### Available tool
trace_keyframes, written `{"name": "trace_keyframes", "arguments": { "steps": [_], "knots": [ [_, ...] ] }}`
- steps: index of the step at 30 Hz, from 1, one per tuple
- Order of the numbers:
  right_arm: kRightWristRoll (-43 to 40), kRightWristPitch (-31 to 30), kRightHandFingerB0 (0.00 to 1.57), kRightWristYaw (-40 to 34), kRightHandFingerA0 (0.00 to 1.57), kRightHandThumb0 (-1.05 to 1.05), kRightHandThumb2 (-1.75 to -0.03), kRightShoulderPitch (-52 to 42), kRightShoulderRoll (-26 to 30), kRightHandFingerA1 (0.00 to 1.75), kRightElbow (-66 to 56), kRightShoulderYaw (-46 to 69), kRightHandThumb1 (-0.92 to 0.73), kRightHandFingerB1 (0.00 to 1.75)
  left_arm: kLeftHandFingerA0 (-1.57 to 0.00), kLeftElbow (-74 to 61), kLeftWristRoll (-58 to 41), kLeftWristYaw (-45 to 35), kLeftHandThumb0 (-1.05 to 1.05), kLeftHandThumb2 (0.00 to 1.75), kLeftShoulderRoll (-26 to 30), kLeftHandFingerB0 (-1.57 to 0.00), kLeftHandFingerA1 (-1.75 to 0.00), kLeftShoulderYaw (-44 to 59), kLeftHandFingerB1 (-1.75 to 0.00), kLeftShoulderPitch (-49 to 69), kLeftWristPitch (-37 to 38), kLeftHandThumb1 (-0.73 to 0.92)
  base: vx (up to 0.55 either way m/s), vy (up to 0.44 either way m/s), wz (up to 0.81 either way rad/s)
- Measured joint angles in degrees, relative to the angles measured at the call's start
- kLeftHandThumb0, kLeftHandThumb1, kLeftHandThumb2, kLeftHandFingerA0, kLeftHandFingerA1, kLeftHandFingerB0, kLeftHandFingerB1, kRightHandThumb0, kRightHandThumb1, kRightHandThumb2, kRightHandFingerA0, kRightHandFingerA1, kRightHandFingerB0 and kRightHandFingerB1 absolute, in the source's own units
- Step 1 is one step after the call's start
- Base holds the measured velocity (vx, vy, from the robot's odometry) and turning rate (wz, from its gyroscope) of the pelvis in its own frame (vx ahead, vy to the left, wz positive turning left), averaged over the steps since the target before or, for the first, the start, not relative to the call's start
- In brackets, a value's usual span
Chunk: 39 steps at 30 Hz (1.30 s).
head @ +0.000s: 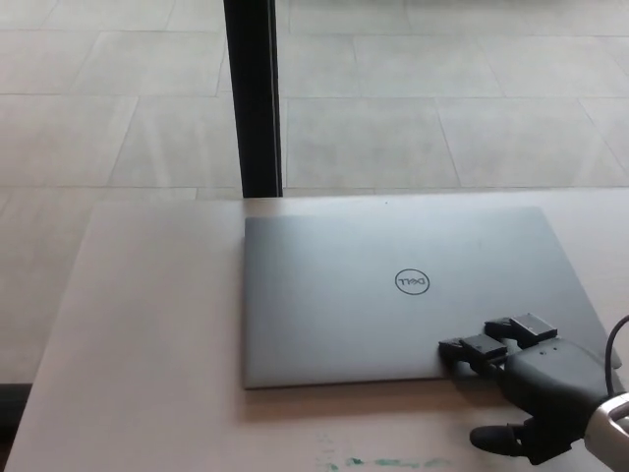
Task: The robot uses its right hand to push down on the lid of a laptop kept in the middle of the desk to close it
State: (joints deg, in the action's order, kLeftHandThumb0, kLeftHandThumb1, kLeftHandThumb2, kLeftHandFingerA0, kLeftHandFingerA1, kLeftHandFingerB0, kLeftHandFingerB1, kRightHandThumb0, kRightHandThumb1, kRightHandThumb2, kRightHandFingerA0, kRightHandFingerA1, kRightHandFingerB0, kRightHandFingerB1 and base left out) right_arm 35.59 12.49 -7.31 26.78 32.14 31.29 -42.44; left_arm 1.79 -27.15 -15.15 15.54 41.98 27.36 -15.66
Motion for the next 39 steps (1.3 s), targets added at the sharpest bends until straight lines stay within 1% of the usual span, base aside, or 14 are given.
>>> {"name": "trace_keyframes", "arguments": {
  "steps": [2,4,10,12,15,17,26,27,29,31,32,34,35,39],
  "knots": [
    [0.4,0.1,0.26,-0.3,0.23,-0.89,-0.71,-0.4,0.0,0.56,0.0,0.2,-0.92,0.39,-0.41,0.0,-0.1,-0.1,-0.99,0.67,0.2,-0.35,-0.57,0.0,-0.50,0.1,-0.3,0.90,0.00,0.000,0.00],
    [0.6,0.1,0.23,-0.4,0.23,-0.89,-0.72,-0.6,0.0,0.54,0.0,0.4,-0.92,0.39,-0.39,-0.2,-0.2,0.0,-0.98,1.13,0.4,-0.33,-0.64,-0.1,-0.59,0.1,-0.5,0.67,0.00,0.000,0.00],
    [0.9,1.3,0.22,-0.1,0.22,-0.88,-0.72,-0.3,0.1,0.52,-0.1,2.1,-0.91,0.38,-0.40,-0.8,-0.3,0.0,-0.95,1.14,0.4,-0.30,-0.65,-0.1,-0.57,0.5,-0.8,0.65,0.00,0.000,0.00],
    [0.7,1.8,0.24,0.6,0.24,-0.85,-0.71,-0.3,0.4,0.53,-0.4,3.0,-0.92,0.37,-0.40,-0.9,-0.4,0.0,-0.99,0.67,0.4,-0.34,-0.58,-0.1,-0.52,0.5,-0.8,0.89,0.00,0.000,0.00],
    [-0.2,2.6,0.26,2.4,0.26,-0.85,-0.72,-0.3,1.6,0.48,-1.1,5.4,-0.92,0.32,-0.40,-0.7,-0.4,-0.1,-1.00,0.67,0.4,-0.34,-0.59,-0.1,-0.52,0.4,-0.9,0.89,0.00,0.000,0.00],
    [-0.9,3.0,0.25,4.2,0.25,-0.87,-0.75,-0.3,3.2,0.50,-2.2,8.0,-0.92,0.35,-0.38,-0.6,-0.4,-0.1,-0.97,1.12,0.4,-0.32,-0.62,-0.1,-0.58,0.4,-0.9,0.66,0.00,0.000,0.00],
    [-6.9,4.5,0.37,9.9,0.36,-0.87,-0.70,-0.2,9.4,0.41,-7.0,21.2,-0.92,0.32,-0.42,-0.6,-0.6,-0.1,-0.98,0.67,0.5,-0.35,-0.61,-0.1,-0.53,0.5,-0.9,0.89,0.00,0.000,0.00],
    [-7.8,4.7,0.37,10.4,0.33,-0.87,-0.68,-0.3,9.8,0.43,-7.1,23.1,-0.92,0.31,-0.39,-0.6,-0.6,-0.1,-0.98,1.13,0.5,-0.31,-0.65,-0.1,-0.59,0.5,-0.9,0.69,0.00,0.000,0.00],
    [-9.2,4.7,0.25,10.9,0.22,-0.86,-1.13,-0.9,10.2,0.51,-7.5,26.0,-0.71,0.45,-0.40,-0.6,-0.6,-0.1,-0.98,0.67,0.5,-0.32,-0.61,-0.1,-0.53,0.5,-0.9,0.89,0.00,0.000,0.00],
    [-10.7,4.7,0.22,11.5,0.25,-0.78,-1.12,-1.9,10.5,0.54,-7.9,29.2,-0.72,0.46,-0.40,-0.6,-0.6,-0.1,-0.99,0.67,0.4,-0.32,-0.60,-0.1,-0.52,0.5,-0.9,0.89,0.00,0.000,0.00],
    [-11.4,4.8,0.33,11.8,0.32,-0.78,-0.68,-2.3,10.5,0.42,-8.0,30.8,-0.92,0.33,-0.39,-0.6,-0.6,-0.1,-1.03,0.89,0.4,-0.30,-0.62,-0.1,-0.55,0.5,-0.9,0.70,0.00,0.000,0.00],
    [-13.0,4.8,0.31,12.4,0.31,-0.78,-0.72,-3.3,10.6,0.40,-8.2,33.9,-0.92,0.32,-0.42,-0.6,-0.6,-0.1,-1.00,0.67,0.4,-0.34,-0.61,-0.1,-0.52,0.5,-0.9,0.88,0.00,0.000,0.00],
    [-13.6,4.8,0.30,12.6,0.34,-0.88,-0.86,-3.8,10.7,0.54,-8.2,35.3,-0.80,0.40,-0.38,-0.6,-0.6,-0.1,-0.99,1.12,0.4,-0.32,-0.64,-0.1,-0.59,0.4,-0.9,0.68,0.00,0.000,0.00],
    [-16.4,5.2,0.36,13.4,0.38,-0.88,-0.69,-7.0,10.8,0.66,-7.7,42.5,-0.92,0.48,-0.37,-0.6,-0.6,-0.1,-0.93,1.12,0.4,-0.31,-0.63,-0.1,-0.58,0.4,-0.9,0.66,0.00,0.000,0.00]
  ]
}}
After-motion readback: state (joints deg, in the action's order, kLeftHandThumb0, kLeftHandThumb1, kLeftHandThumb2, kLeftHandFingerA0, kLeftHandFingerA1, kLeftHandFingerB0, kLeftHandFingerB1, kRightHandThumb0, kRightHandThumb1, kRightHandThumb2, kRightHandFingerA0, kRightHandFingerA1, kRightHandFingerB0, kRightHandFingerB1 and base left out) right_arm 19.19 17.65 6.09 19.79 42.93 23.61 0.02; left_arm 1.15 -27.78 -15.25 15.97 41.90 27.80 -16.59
